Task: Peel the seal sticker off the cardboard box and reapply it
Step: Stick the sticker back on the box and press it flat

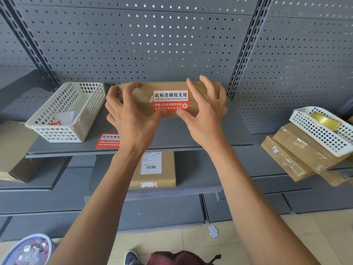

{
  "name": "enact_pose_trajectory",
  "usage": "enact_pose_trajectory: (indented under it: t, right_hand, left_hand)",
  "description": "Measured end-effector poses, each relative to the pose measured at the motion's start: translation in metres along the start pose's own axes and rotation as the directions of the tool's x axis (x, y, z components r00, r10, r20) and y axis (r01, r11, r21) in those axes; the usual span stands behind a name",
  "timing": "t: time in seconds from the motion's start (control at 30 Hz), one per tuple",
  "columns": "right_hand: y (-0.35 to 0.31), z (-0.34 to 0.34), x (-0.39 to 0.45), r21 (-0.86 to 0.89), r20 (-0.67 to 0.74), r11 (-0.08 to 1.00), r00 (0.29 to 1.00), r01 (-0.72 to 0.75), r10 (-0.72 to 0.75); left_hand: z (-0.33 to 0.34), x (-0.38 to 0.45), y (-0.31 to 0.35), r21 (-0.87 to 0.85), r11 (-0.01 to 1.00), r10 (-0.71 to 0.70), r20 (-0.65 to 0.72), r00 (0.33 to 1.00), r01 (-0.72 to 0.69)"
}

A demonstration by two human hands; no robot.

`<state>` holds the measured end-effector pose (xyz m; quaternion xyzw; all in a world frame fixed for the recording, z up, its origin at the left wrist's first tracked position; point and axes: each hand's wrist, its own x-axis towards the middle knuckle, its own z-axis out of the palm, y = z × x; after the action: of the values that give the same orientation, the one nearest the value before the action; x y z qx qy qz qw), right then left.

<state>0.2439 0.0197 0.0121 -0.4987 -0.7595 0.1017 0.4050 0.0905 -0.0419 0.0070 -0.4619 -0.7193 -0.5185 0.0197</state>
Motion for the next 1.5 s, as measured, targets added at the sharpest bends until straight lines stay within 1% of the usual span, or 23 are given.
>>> enact_pose_trajectory:
  t: [0.13, 0.27, 0.43, 0.67, 0.83, 0.9, 0.97, 1.03, 1.1, 1.2, 1.3, 1.5]
  right_hand:
    - [-0.009, 0.006, -0.001, -0.013, -0.085, 0.999, 0.996, -0.032, 0.031]
    - [-0.006, 0.009, -0.001, 0.010, -0.098, 0.999, 0.994, -0.048, 0.049]
    - [0.002, 0.008, -0.001, 0.026, -0.094, 0.999, 0.995, -0.030, 0.032]
    - [0.012, 0.005, 0.002, 0.120, -0.104, 0.993, 0.994, 0.000, 0.013]
    - [0.012, 0.006, -0.001, 0.138, -0.161, 0.990, 0.987, 0.022, 0.001]
    - [0.011, 0.008, -0.001, 0.161, -0.224, 0.987, 0.975, 0.028, 0.009]
    - [0.009, 0.012, -0.001, 0.190, -0.248, 0.981, 0.969, 0.042, 0.007]
    - [0.007, 0.015, -0.002, 0.199, -0.250, 0.979, 0.968, 0.048, 0.003]
    - [0.008, 0.017, -0.001, 0.196, -0.256, 0.980, 0.967, 0.043, 0.009]
    - [0.013, 0.016, 0.000, 0.172, -0.243, 0.984, 0.970, 0.051, -0.007]
    - [0.016, 0.015, -0.003, 0.167, -0.180, 0.983, 0.983, 0.076, -0.045]
    - [0.019, 0.009, -0.002, 0.125, -0.063, 0.990, 0.996, 0.064, -0.057]
  left_hand:
    - [0.005, -0.001, 0.008, 0.029, 0.999, -0.027, -0.036, 0.999, 0.028]
    - [0.006, 0.001, 0.005, 0.063, 0.998, -0.013, -0.045, 0.999, 0.015]
    - [0.001, 0.001, -0.003, 0.053, 0.999, 0.014, -0.024, 1.000, -0.013]
    - [-0.005, 0.002, -0.009, -0.008, 1.000, 0.025, -0.011, 1.000, -0.026]
    - [-0.006, 0.001, -0.008, -0.069, 0.997, 0.025, -0.031, 0.999, -0.027]
    - [-0.005, -0.002, -0.008, -0.149, 0.989, -0.006, -0.067, 0.998, -0.004]
    - [-0.003, -0.004, -0.005, -0.218, 0.975, -0.064, -0.114, 0.991, 0.038]
    - [0.000, -0.004, -0.002, -0.235, 0.969, -0.116, -0.147, 0.982, 0.079]
    - [0.003, -0.003, 0.001, -0.227, 0.968, -0.139, -0.154, 0.978, 0.102]
    - [0.004, -0.002, -0.001, -0.200, 0.975, -0.120, -0.125, 0.985, 0.094]
    - [0.003, -0.002, -0.005, -0.170, 0.983, -0.088, -0.098, 0.991, 0.070]
    - [0.002, -0.006, -0.011, -0.117, 0.993, -0.035, -0.061, 0.998, 0.028]
